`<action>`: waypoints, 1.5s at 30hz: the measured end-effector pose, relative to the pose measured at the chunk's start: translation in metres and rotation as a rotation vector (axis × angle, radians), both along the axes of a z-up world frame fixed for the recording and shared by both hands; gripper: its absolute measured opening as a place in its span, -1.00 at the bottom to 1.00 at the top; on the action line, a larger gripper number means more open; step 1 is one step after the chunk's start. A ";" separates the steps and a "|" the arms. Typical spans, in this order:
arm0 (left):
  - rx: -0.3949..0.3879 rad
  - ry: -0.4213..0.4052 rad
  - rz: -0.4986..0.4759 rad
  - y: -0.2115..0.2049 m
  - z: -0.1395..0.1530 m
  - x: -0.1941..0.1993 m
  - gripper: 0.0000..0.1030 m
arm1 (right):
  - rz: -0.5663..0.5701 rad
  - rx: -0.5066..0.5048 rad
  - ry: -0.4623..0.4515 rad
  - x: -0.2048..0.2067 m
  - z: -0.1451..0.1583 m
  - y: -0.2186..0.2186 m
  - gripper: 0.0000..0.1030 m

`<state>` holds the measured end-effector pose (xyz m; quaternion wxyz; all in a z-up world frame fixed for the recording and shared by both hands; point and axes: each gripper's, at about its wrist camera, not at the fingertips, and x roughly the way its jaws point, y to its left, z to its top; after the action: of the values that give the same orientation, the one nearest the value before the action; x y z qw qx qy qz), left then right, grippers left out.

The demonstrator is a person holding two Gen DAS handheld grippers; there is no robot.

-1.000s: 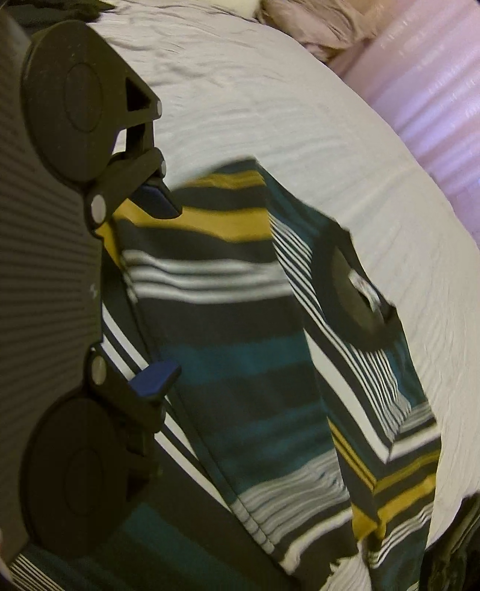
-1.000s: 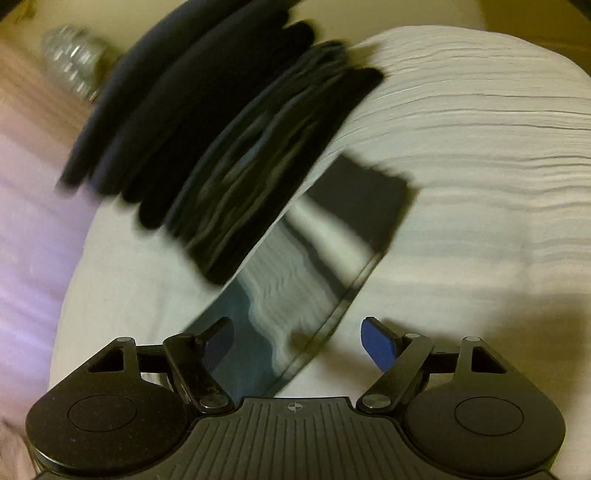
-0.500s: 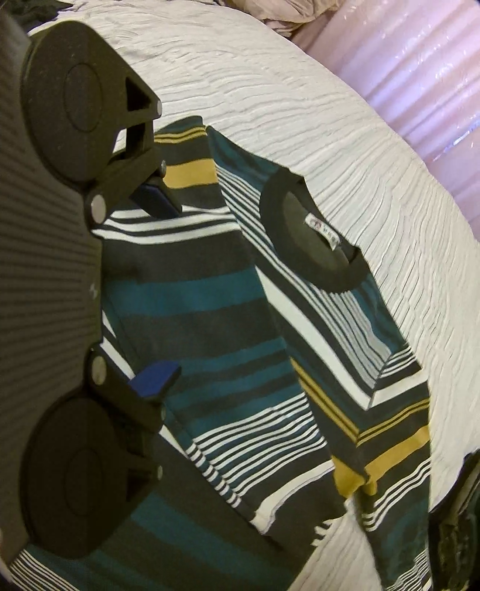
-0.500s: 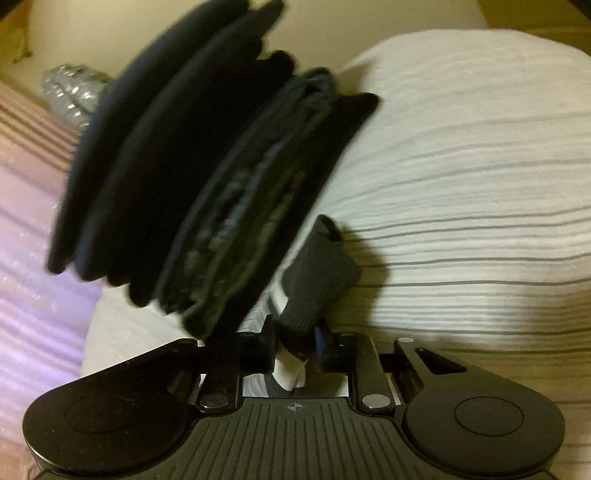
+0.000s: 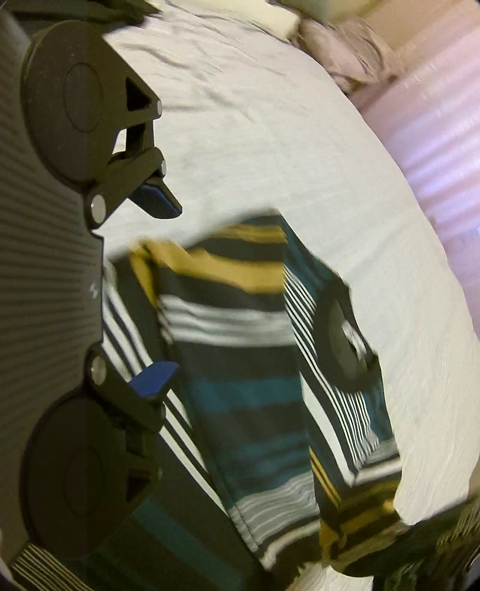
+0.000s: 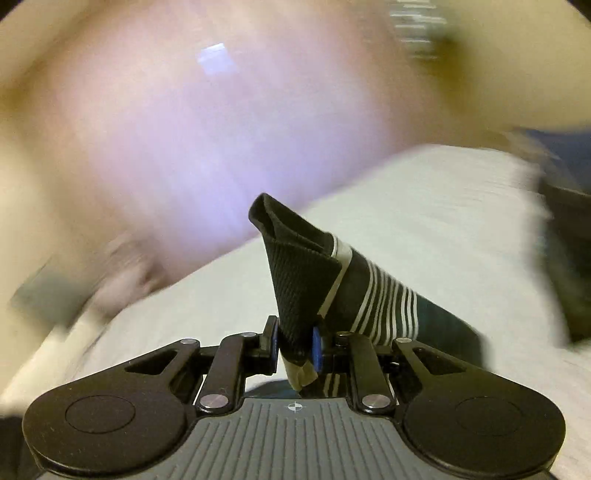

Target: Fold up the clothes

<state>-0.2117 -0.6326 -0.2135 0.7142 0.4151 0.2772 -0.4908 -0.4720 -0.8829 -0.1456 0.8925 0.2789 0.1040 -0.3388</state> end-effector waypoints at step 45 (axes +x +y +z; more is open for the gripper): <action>0.042 -0.037 -0.197 -0.121 -0.083 0.054 0.58 | -0.114 0.230 0.606 0.005 -0.186 -0.124 0.31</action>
<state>-0.1579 -0.7535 -0.2963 0.6585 0.4640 0.2320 -0.5452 -0.4674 -1.0067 -0.3312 0.7631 0.2699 0.3866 -0.4419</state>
